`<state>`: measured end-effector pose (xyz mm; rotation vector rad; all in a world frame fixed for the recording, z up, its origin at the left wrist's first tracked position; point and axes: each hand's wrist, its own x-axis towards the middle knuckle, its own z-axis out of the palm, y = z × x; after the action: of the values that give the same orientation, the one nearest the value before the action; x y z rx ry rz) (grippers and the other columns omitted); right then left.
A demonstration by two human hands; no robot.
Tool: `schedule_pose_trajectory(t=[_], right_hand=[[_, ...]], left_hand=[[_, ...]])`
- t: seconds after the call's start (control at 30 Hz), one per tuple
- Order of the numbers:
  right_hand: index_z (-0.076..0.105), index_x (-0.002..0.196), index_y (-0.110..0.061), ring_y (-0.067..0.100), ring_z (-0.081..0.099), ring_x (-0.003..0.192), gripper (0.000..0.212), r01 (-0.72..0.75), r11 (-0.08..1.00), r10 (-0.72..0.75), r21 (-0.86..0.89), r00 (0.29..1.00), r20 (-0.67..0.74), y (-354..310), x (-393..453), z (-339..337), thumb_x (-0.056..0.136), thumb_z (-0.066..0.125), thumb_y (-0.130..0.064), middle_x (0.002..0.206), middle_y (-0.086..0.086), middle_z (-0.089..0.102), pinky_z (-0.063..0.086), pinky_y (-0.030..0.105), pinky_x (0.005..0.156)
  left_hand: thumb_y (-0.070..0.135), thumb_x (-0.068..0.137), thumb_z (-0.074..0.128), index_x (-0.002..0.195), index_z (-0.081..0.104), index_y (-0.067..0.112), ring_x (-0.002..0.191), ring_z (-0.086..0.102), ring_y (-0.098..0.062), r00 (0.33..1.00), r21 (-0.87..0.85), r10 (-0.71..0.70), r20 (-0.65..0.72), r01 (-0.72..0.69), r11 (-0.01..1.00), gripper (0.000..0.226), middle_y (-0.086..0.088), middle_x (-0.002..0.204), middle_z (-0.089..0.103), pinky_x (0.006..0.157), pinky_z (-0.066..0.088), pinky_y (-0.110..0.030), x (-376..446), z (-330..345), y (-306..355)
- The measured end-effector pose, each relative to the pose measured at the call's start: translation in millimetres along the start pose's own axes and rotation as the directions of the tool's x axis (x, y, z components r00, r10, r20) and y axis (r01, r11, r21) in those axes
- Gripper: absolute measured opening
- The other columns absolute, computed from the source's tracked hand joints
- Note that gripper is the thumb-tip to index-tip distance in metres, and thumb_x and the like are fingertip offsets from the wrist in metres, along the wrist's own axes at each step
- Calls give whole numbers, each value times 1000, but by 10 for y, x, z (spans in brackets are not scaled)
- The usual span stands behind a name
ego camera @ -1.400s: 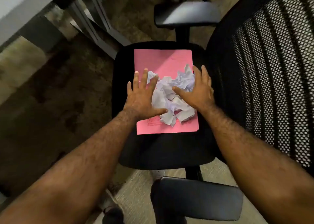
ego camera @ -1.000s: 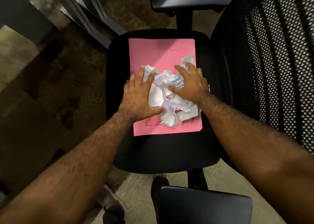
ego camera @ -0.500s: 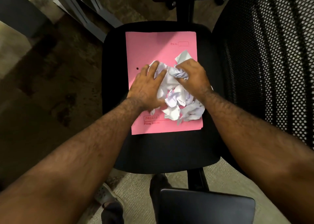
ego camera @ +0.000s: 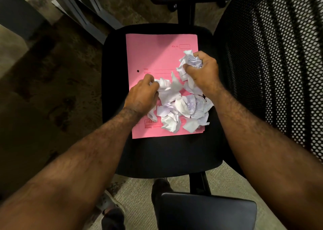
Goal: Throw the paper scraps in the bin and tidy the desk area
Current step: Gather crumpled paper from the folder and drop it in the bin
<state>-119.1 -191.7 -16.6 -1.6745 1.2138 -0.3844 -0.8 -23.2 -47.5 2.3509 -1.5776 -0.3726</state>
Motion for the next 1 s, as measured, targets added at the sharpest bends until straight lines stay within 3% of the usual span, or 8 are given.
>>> schedule_pose_trajectory(t=[0.17,0.3,0.43,0.53,0.63,0.8,0.9,1.0], right_hand=[[67,95,-10,13,66,75,16,-61,981,65,186,998,-12,-80,-56,19,80,74,-6,87,6,71,59,39,70],[66,92,-16,14,67,75,18,-80,965,86,251,996,-12,-130,-86,46,79,74,-7,87,5,72,59,40,73],[67,100,-10,24,70,84,24,-109,935,109,338,994,18,-201,-129,65,78,74,-6,99,17,73,60,48,78],[66,104,-9,22,72,81,33,-148,886,130,439,989,71,-263,-182,84,74,78,-9,95,10,73,59,38,69],[65,108,-15,23,73,90,40,-197,846,157,496,980,122,-320,-254,147,70,79,-14,102,8,73,60,38,76],[60,121,-12,27,72,98,46,-258,789,166,558,963,212,-377,-400,345,78,78,-9,113,12,71,59,48,85],[42,141,-5,29,71,101,70,-317,756,189,572,943,273,-439,-539,469,80,77,-8,130,18,61,58,49,85],[41,141,-4,28,69,105,73,-316,783,173,535,938,300,-547,-759,647,78,78,-10,132,18,59,58,46,87]], left_hand=[[4,83,58,88,64,-3,72,61,-33,961,-169,-115,-252,73,983,10,-18,100,61,61,53,-36,60,-191,85],[4,83,55,82,65,-2,71,50,-14,868,-374,-339,-361,199,906,11,-6,83,56,60,36,-14,145,-347,151],[9,84,55,76,67,9,62,57,-11,728,-678,-674,-124,434,593,15,-2,72,64,53,47,-23,251,-510,135],[2,83,52,75,68,7,57,62,-18,688,-864,-709,154,442,242,19,-8,68,66,50,48,-28,260,-641,111],[-2,85,48,75,68,11,44,58,-15,678,-918,-664,315,396,-32,26,-5,57,63,45,44,-22,172,-751,123],[1,88,54,87,68,11,51,66,-19,642,-911,-659,392,371,-180,17,-5,63,68,46,50,-28,-39,-835,42],[-1,86,51,83,66,9,47,64,-16,631,-930,-689,357,313,-195,19,-3,56,67,43,49,-25,-213,-914,-51],[0,87,52,81,67,10,48,63,-12,593,-944,-741,314,277,-178,19,0,56,67,43,47,-22,-487,-1022,-196]])
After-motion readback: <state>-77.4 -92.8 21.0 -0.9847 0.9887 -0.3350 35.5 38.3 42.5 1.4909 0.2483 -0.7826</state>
